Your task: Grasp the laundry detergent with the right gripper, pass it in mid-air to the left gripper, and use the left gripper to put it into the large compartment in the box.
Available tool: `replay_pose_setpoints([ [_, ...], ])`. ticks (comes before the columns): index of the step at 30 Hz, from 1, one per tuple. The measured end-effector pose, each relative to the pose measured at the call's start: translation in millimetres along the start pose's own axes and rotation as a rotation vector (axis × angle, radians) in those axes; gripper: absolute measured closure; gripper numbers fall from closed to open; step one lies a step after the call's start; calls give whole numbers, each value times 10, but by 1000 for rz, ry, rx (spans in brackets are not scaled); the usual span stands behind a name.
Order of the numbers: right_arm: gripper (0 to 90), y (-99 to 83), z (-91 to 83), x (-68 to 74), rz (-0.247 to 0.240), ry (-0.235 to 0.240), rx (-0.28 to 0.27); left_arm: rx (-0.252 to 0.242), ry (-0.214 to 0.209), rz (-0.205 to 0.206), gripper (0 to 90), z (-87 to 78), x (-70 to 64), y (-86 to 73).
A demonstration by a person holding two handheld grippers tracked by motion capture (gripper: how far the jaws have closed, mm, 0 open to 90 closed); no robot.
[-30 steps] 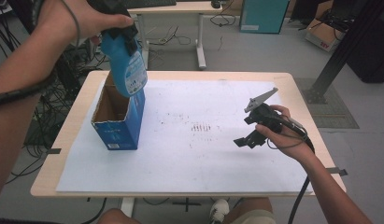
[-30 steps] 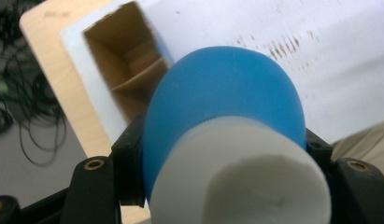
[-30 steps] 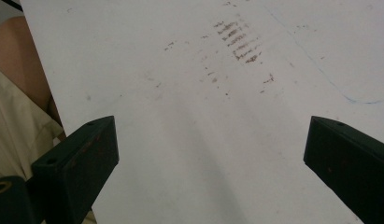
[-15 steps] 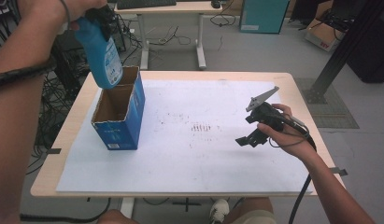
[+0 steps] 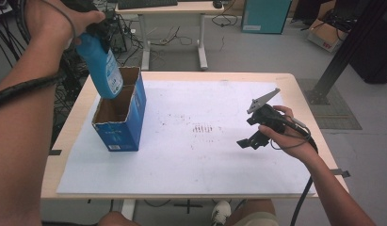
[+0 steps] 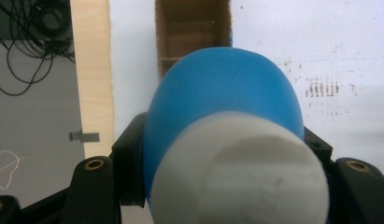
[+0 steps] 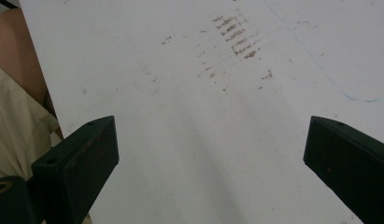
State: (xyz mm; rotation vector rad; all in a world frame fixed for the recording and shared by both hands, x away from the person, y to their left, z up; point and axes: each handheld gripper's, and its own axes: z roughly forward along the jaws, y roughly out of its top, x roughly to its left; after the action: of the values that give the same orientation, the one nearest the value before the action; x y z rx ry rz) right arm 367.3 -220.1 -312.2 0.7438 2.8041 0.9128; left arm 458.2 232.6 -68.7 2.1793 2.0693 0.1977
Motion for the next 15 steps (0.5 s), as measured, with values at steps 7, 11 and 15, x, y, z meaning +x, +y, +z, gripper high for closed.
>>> replay_pose_setpoints([
  [7, 32, 1, 9, 15, -5, -4, 0, 16, -6, -2, 375, 170, 74, -39],
  [11, 32, 6, 19, 16, -8, -5, -1, 19, -13, -6, 375, 261, 79, -46],
  [15, 32, 10, 39, 20, -6, -7, -4, 16, -22, -8, 375, 350, 86, -46],
])
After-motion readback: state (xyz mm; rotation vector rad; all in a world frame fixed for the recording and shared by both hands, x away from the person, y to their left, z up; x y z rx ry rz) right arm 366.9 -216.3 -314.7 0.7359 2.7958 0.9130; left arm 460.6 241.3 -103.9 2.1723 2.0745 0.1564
